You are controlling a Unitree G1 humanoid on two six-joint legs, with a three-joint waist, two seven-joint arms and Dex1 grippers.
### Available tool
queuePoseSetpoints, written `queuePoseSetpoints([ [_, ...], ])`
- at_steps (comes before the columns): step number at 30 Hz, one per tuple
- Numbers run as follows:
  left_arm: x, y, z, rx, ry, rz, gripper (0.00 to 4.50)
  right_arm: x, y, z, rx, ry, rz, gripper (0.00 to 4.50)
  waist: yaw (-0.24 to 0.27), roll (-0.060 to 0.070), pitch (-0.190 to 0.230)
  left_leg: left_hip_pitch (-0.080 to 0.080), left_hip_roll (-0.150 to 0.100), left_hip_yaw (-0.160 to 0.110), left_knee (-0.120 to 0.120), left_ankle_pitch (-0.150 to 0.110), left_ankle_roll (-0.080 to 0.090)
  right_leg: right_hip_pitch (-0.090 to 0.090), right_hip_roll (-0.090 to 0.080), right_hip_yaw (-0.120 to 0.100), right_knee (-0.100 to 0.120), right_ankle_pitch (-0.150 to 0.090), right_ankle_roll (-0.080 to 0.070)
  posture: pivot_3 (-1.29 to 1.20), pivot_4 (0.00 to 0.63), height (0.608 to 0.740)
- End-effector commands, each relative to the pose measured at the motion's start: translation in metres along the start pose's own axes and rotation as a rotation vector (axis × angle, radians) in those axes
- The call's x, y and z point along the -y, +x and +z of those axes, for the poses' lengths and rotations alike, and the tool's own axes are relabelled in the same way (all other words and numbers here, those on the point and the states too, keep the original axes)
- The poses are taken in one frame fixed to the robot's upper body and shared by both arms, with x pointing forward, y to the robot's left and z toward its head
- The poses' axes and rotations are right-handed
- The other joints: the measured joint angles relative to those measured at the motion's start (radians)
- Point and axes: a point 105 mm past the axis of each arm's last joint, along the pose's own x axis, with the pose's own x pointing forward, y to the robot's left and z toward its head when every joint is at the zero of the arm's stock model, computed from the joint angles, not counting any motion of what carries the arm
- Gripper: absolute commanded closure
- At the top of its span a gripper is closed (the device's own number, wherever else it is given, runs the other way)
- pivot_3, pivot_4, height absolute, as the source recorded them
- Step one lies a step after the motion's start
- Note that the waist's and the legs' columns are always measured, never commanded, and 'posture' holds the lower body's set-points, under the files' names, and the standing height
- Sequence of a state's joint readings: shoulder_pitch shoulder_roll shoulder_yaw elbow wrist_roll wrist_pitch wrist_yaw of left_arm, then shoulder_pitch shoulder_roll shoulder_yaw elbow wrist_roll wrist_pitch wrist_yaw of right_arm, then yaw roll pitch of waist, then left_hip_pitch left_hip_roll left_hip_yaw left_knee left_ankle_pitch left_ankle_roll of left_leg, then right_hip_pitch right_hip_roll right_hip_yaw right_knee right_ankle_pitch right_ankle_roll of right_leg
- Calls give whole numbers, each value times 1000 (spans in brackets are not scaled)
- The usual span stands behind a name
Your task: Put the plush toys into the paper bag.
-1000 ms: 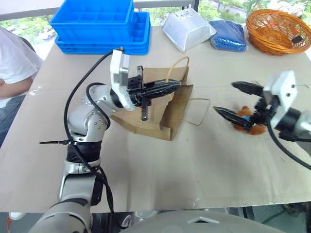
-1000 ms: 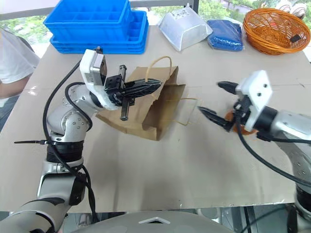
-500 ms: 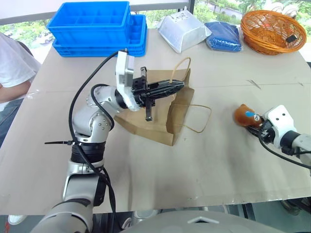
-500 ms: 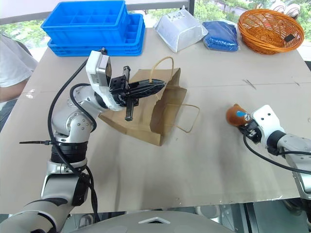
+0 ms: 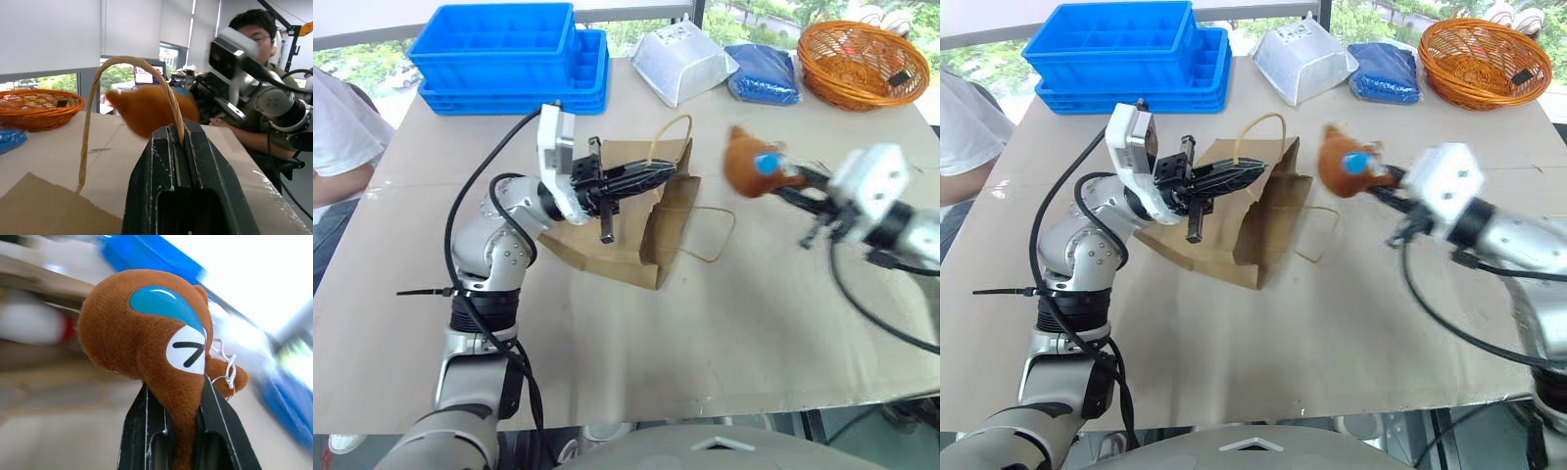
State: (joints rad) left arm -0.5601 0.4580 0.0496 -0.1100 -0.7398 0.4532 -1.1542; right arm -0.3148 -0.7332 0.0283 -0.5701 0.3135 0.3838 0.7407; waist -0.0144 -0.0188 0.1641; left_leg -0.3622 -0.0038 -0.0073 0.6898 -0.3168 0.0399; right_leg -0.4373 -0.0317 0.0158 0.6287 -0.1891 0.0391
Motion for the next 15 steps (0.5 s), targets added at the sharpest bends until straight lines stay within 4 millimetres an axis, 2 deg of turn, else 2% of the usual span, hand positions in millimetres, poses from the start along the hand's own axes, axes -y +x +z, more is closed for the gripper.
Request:
queuePoseSetpoints([
  [1, 2, 0, 12, 21, 41, -13, 4500, -16, 18, -3, -2, -106, 114, 4457, 6, 0, 0, -1, 0, 0, 0, 1, -1, 0, -1, 0, 0, 0, 0, 0, 150, 740],
  [9, 1, 5, 15, 39, 37, -8, 4500, -27, 68, -18, -66, -392, 320, 4457, 2, 0, 0, -2, -2, -1, 0, 2, -4, -1, -3, -2, -1, 0, 0, 0, 150, 740],
  [12, 2, 6, 10, 31, 29, -15, 4500, -46, 108, -4, 24, -493, 429, 4457, -9, 0, 0, -1, -1, 0, -1, 2, -4, -1, -2, -2, 0, 0, 0, 0, 150, 740],
  [14, 3, 7, 8, 30, 28, -16, 4500, -59, 119, -5, 41, -499, 507, 4457, -14, 0, 0, -1, -1, 0, -1, 3, -5, -2, -2, -1, 2, 0, 0, 0, 150, 740],
  [15, 3, 8, 8, 29, 28, -18, 4500, -63, 121, -6, 49, -494, 528, 4136, -12, 0, 0, -1, -1, -1, -1, 3, -5, -2, -2, -2, 3, 0, -1, 0, 150, 740],
])
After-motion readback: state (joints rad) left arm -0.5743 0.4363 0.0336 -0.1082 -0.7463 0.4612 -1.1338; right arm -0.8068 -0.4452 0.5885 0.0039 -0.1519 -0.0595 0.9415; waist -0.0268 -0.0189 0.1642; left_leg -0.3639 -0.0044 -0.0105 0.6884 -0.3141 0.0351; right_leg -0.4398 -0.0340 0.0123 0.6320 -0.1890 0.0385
